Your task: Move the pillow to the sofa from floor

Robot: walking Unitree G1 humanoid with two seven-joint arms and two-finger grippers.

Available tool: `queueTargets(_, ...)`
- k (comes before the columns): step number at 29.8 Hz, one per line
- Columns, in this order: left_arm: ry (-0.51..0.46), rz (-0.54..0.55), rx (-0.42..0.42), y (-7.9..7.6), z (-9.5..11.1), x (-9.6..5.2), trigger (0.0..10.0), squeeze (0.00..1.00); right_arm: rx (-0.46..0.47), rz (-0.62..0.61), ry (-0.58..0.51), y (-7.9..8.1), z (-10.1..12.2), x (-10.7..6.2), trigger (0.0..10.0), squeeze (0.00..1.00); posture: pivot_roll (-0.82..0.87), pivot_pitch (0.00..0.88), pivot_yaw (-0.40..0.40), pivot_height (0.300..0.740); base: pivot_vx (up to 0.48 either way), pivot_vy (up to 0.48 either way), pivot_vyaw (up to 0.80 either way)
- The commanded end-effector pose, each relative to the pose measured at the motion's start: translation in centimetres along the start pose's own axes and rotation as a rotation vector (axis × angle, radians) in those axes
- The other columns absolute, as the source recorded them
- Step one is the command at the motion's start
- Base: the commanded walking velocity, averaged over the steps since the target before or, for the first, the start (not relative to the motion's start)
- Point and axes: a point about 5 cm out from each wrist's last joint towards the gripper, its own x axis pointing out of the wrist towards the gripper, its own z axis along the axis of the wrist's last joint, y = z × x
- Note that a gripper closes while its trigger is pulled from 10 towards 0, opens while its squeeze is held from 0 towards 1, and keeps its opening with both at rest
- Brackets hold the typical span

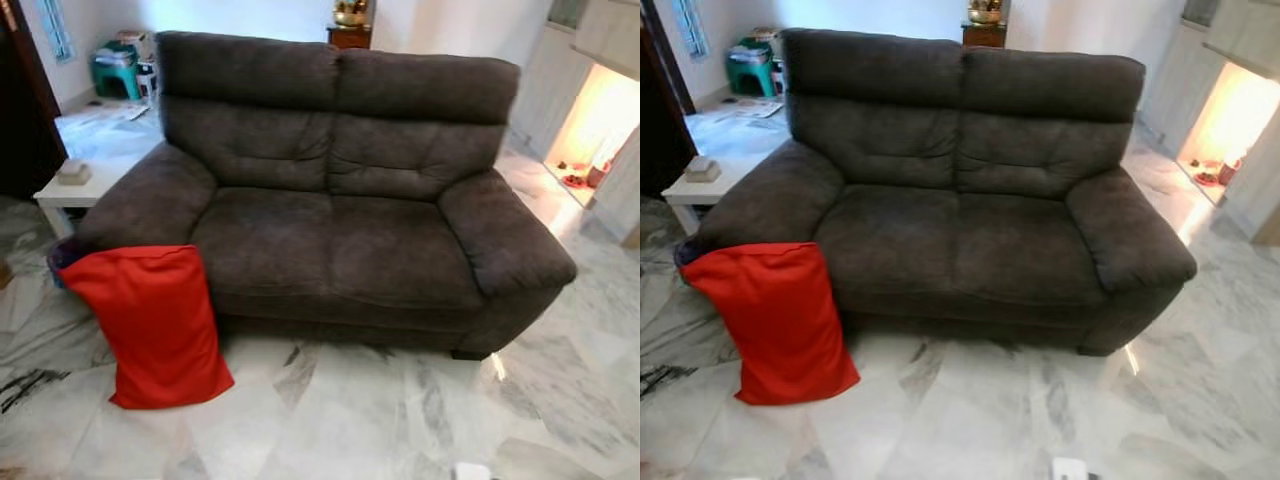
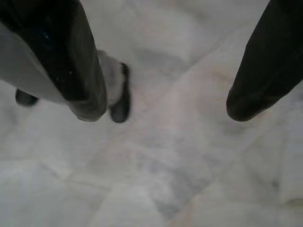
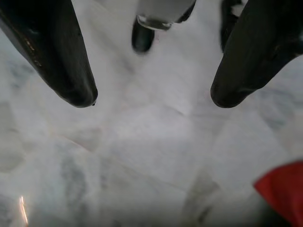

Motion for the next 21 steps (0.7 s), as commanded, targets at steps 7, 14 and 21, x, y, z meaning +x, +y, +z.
queueTargets(7, -0.002, -0.024, -0.001, -0.93, 0.2, 0.18, 10.0, 0.0, 0.007, -0.025, 0.01, -0.97, -0.41, -0.25, 10.0, 0.0, -0.04, 0.007, -0.017, 0.74, 0.0, 0.377, 0.0)
queueTargets(14, -0.002, -0.025, -0.003, -0.96, 0.2, 0.18, 10.0, 0.0, 0.008, -0.024, 0.008, -0.98, -0.37, -0.25, 10.0, 0.0, -0.04, 0.012, -0.019, 0.74, 0.0, 0.376, 0.0)
queueTargets(21, -0.002, -0.022, -0.001, -0.82, 0.22, 0.17, 10.0, 0.0, 0.011, -0.022, 0.007, -0.93, -0.38, -0.25, 10.0, 0.0, -0.04, 0.015, -0.016, 0.74, 0.0, 0.353, 0.0)
